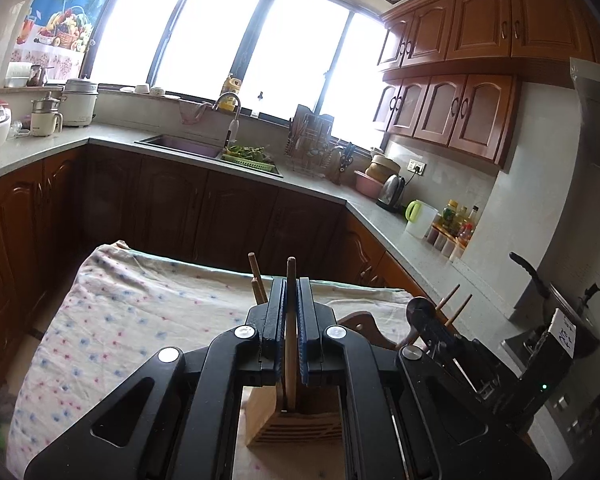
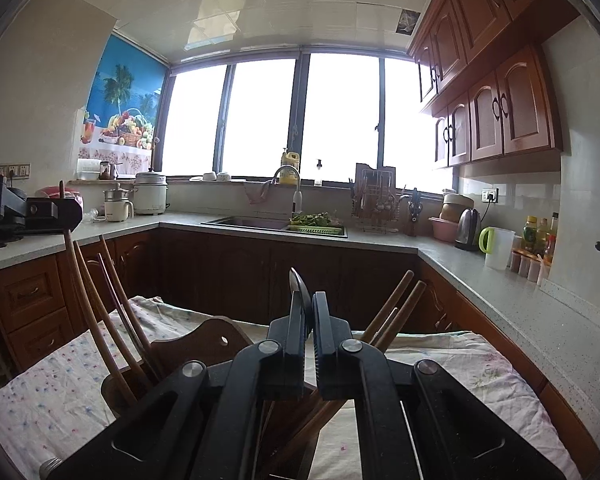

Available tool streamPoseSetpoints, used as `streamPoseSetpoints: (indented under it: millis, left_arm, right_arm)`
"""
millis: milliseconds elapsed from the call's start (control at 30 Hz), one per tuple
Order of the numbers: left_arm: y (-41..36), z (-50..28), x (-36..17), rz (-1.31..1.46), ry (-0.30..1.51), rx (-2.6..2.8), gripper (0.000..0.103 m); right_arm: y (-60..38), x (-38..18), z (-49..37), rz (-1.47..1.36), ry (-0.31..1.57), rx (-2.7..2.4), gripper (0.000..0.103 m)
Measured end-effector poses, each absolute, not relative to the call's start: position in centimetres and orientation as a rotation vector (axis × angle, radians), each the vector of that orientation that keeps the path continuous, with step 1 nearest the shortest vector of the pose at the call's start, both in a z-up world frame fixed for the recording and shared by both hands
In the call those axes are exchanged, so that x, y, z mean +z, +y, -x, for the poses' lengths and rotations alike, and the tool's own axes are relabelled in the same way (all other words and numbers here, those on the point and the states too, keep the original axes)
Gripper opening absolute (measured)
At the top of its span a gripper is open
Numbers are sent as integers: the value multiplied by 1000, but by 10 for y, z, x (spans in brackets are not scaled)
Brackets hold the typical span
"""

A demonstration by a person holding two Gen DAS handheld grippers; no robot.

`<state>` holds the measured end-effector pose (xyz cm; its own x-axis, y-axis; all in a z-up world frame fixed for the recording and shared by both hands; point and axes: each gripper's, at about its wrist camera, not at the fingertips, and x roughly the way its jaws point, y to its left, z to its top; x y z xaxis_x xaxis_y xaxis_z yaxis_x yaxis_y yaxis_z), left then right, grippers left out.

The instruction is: Organize utensils

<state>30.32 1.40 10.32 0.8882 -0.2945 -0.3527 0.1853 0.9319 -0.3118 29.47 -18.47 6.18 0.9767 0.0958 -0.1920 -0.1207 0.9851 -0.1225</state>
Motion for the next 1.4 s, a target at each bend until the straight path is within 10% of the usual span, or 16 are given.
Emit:
streamPoseSetpoints:
  millis: [600, 767, 833, 1033, 1400]
  left_arm:
    - [20, -307, 89, 315, 492, -283, 6]
    - [23, -309, 86, 327, 525, -255, 33]
    - [27, -303, 85, 350, 507, -242, 57]
    - [40, -285, 80, 401, 517, -204, 77]
    - [27, -230, 58, 352, 642, -196, 93]
  right_arm:
    - [-218, 48, -301, 3, 450, 193, 7]
    - [-224, 51, -300, -35, 457, 196, 11]
    - [-227, 54, -296, -52, 452, 205, 33]
    - [-236, 69, -275, -90, 407, 214, 71]
    - [-276, 73, -224, -217, 478, 200, 100]
